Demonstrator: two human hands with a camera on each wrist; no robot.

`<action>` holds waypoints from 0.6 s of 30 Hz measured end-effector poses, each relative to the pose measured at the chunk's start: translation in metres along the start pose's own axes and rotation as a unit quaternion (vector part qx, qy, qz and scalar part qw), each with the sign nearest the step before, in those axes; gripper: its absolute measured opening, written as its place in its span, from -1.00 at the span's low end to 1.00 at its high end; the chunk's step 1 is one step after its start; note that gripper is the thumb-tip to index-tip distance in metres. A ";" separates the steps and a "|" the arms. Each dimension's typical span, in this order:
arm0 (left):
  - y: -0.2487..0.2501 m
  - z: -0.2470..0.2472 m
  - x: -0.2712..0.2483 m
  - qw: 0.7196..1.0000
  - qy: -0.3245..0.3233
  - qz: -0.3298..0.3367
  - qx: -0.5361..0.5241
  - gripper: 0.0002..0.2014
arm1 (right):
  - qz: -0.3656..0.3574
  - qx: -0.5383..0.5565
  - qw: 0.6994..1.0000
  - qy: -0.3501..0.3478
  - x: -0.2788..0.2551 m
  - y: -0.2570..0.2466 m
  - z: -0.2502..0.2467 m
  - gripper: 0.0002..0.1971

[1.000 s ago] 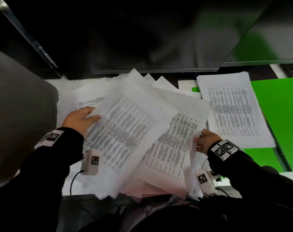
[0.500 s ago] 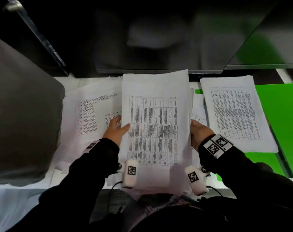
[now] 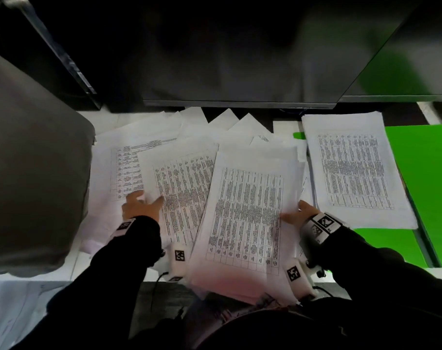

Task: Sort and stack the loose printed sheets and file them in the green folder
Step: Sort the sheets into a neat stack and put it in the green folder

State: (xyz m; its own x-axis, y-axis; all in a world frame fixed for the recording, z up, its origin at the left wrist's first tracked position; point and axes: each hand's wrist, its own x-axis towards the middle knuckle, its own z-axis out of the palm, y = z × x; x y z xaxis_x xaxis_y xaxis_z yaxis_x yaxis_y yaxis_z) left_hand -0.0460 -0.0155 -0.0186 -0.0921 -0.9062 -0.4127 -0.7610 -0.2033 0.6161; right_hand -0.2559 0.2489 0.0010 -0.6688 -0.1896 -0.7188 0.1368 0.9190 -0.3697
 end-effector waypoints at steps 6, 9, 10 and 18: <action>-0.005 0.009 0.000 0.998 -0.055 -0.009 -0.026 -0.50 | -0.004 0.015 1.000 -0.001 0.007 0.005 0.009 -0.44; -0.008 0.004 0.005 0.997 -0.044 0.059 0.037 -0.68 | -0.006 0.024 1.000 -0.005 0.008 0.006 0.009 -0.47; -0.008 -0.002 0.007 0.996 -0.023 0.070 0.046 -0.72 | -0.007 0.028 1.000 -0.006 0.009 0.008 0.009 -0.49; 0.000 -0.078 0.016 0.989 0.075 0.128 -0.001 -0.76 | -0.074 0.180 0.981 0.008 0.009 0.006 0.004 -0.61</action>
State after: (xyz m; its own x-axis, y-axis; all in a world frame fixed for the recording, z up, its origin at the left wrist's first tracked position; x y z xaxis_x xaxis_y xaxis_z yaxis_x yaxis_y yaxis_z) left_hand 0.0024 -0.0592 0.0274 -0.1851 -0.9726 -0.1403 -0.7243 0.0386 0.6884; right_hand -0.2583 0.2515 -0.0094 -0.7117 -0.3045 -0.6330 0.2837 0.6999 -0.6555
